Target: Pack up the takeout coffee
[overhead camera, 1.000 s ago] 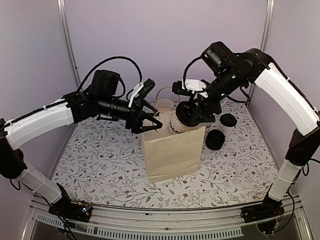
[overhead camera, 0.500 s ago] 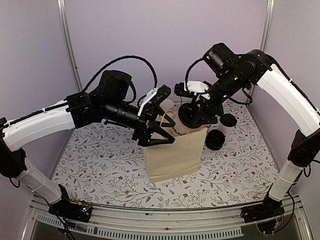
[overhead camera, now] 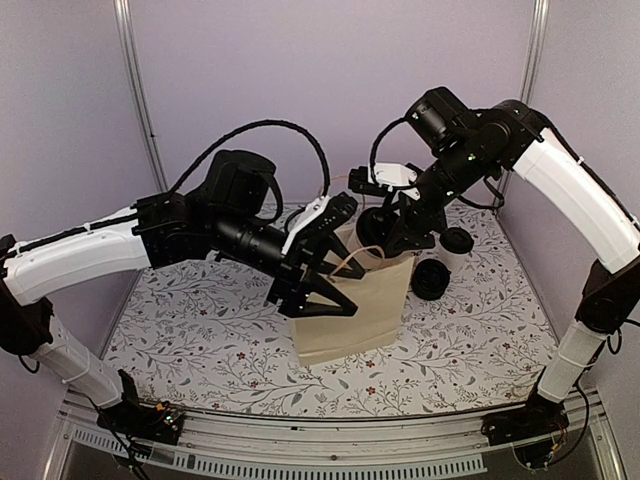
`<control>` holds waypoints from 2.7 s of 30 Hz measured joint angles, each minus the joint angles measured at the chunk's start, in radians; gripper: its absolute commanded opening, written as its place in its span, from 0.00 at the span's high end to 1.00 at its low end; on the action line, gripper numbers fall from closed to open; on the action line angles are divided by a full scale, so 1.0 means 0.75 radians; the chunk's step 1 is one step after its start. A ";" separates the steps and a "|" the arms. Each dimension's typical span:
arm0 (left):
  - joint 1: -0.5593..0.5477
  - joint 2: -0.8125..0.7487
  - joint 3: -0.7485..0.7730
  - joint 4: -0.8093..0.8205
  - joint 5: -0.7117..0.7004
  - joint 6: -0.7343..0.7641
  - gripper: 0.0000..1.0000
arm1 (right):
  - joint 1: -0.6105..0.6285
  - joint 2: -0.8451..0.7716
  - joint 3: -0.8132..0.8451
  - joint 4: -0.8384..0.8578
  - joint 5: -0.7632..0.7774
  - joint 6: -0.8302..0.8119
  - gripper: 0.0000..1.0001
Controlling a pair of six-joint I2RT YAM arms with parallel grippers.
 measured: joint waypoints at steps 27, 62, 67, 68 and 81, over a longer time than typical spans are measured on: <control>0.350 -0.334 -0.031 0.228 -0.404 0.150 0.02 | 0.196 -0.003 -0.192 0.002 0.076 -0.083 0.52; 0.589 0.449 -0.186 0.735 -0.084 -0.306 0.13 | 0.413 -0.465 -1.017 0.431 0.486 -0.361 0.53; 0.583 0.540 -0.188 0.796 0.002 -0.362 0.15 | 0.417 -0.547 -1.117 0.509 0.509 -0.421 0.53; 0.580 0.561 -0.188 0.799 0.016 -0.370 0.15 | 0.418 -0.560 -1.142 0.533 0.520 -0.435 0.53; 0.567 0.590 -0.191 0.772 0.055 -0.366 0.21 | 0.418 -0.579 -1.227 0.640 0.571 -0.533 0.53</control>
